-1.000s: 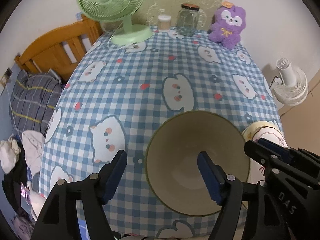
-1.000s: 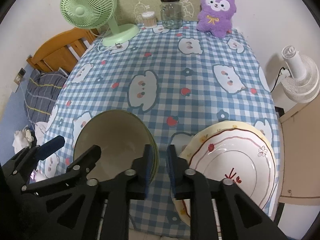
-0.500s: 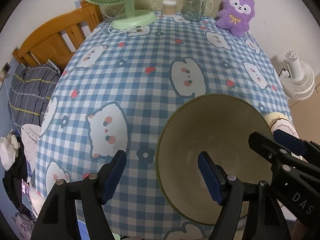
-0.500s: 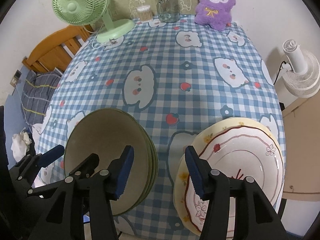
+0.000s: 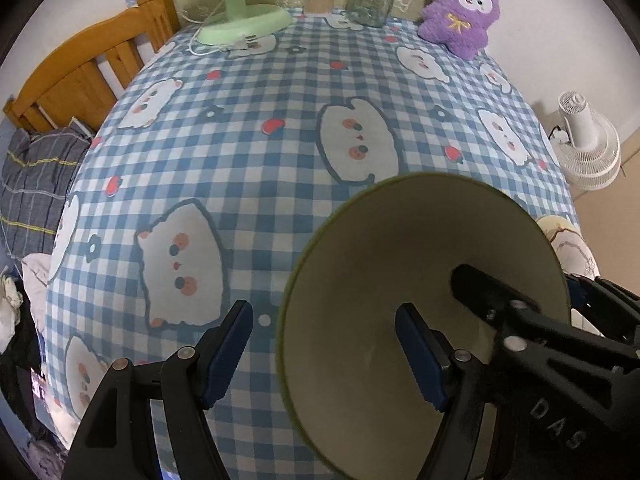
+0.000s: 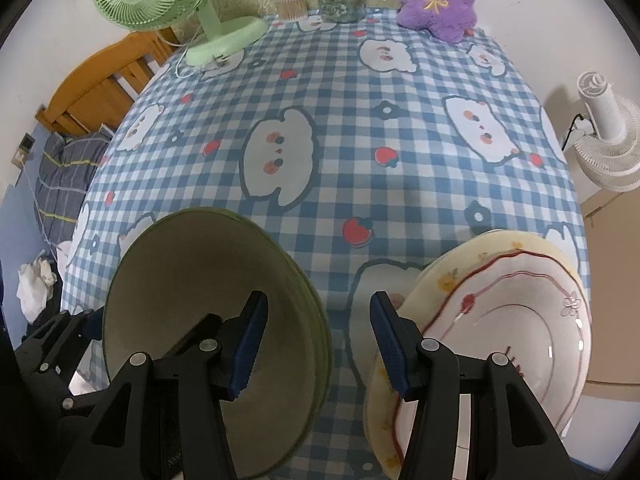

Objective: Organize plates and bowls
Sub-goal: 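Lift the stacked green-rimmed bowls and carry them over the plate stack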

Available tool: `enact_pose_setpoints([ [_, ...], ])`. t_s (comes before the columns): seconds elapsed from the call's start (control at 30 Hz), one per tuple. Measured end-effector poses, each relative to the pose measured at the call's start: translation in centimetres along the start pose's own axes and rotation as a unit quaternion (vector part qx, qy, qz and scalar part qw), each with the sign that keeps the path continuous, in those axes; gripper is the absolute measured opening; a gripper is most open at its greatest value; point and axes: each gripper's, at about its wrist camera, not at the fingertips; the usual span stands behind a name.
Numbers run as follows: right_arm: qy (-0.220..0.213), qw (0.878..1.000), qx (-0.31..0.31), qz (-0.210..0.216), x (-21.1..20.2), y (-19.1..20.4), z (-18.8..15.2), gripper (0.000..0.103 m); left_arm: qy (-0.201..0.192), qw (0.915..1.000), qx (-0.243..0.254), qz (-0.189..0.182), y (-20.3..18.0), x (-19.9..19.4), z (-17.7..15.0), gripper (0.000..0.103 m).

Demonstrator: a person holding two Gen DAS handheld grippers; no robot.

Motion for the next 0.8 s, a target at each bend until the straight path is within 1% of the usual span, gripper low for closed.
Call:
enact_pose_setpoints([
  [0.1, 0.005, 1.000, 0.004, 0.002, 0.6, 0.0, -0.1, 0.057, 0.003, 1.0000, 0.000, -0.006, -0.1, 0.5, 0.0, 0.074],
  [0.23, 0.002, 1.000, 0.006, 0.004, 1.0, 0.1, -0.1, 0.057, -0.014, 0.9998, 0.010, -0.010, -0.2, 0.4, -0.2, 0.074],
  [0.4, -0.001, 1.000, 0.012, 0.008, 1.2, 0.3, -0.2, 0.057, -0.018, 0.9996, 0.008, -0.021, 0.2, 0.5, -0.2, 0.074],
  [0.5, -0.001, 1.000, 0.013, 0.006, 1.3, 0.5, -0.2, 0.057, -0.017, 0.9993, 0.010, -0.031, 0.3, 0.5, -0.2, 0.071],
  [0.63, 0.000, 1.000, 0.024, 0.019, 1.5, 0.2, -0.2, 0.056, -0.022, 0.9988, 0.016, -0.042, 0.2, 0.4, -0.3, 0.063],
  [0.7, 0.003, 0.999, 0.029, 0.033, 1.9, 0.1, -0.2, 0.056, -0.022, 0.9979, 0.017, -0.058, 0.0, 0.6, -0.3, 0.063],
  [0.8, -0.003, 1.000, 0.019, 0.024, 1.8, 0.5, -0.1, 0.056, -0.030, 0.9980, 0.017, -0.054, -0.2, 0.4, -0.3, 0.062],
])
Point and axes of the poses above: each gripper's, at about its wrist camera, not at the fingertips, and x roughly the way its jaws point, y to its left, z to its top, and after that the axes turned 4 degrees about x, right-handed
